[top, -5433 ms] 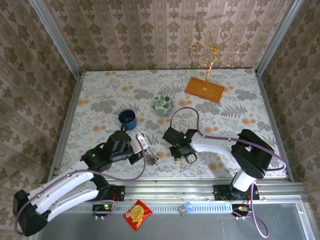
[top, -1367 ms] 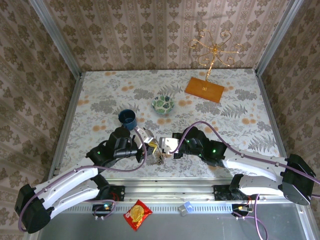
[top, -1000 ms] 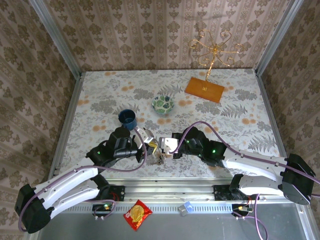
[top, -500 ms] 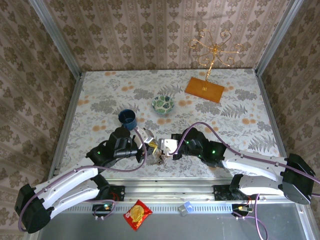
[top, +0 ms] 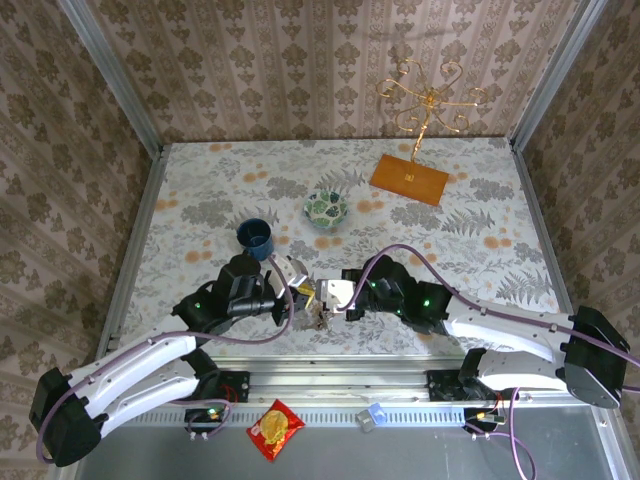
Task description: Put the keys on the keyring
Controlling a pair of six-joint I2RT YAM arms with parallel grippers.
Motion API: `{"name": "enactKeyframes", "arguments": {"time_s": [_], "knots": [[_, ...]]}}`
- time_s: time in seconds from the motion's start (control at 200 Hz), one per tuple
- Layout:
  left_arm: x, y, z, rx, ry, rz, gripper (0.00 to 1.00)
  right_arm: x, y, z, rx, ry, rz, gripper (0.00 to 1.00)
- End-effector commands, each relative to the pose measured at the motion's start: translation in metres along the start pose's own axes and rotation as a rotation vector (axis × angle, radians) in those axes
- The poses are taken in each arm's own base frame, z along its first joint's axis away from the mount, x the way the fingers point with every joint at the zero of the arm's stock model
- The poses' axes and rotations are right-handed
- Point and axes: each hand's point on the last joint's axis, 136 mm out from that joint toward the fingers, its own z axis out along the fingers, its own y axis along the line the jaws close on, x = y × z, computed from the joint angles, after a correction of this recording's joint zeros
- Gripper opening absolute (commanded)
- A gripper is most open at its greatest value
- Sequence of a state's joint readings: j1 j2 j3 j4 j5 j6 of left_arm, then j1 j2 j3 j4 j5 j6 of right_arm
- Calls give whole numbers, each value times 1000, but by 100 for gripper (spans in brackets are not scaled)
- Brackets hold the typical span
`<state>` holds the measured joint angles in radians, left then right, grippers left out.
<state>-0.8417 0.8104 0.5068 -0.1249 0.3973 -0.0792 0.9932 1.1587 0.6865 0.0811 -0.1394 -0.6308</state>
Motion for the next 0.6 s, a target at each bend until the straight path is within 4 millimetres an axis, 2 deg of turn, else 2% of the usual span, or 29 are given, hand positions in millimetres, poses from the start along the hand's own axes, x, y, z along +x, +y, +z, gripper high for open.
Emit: {"name": "enactKeyframes", "arguments": {"time_s": [0.0,0.095,0.24,0.315,0.45,0.595], "knots": [[-32,0,-7,-11,-113,56,0,-12,14,0,-88,-30,-11,0],[-35,-2,-9,-8,-139,102,0,-12,17,-1,-106,-27,-9,0],[-38,-6,-11,-2,-185,202,0,-14,16,-11,-131,-37,36,31],[-39,-9,-12,6,-210,273,0,-14,11,-23,-164,-54,119,39],[-38,-18,-11,39,-256,420,0,-17,-6,-44,-228,-145,332,42],[-33,-23,-9,67,-282,516,0,-26,-17,-49,-188,-236,370,40]]}}
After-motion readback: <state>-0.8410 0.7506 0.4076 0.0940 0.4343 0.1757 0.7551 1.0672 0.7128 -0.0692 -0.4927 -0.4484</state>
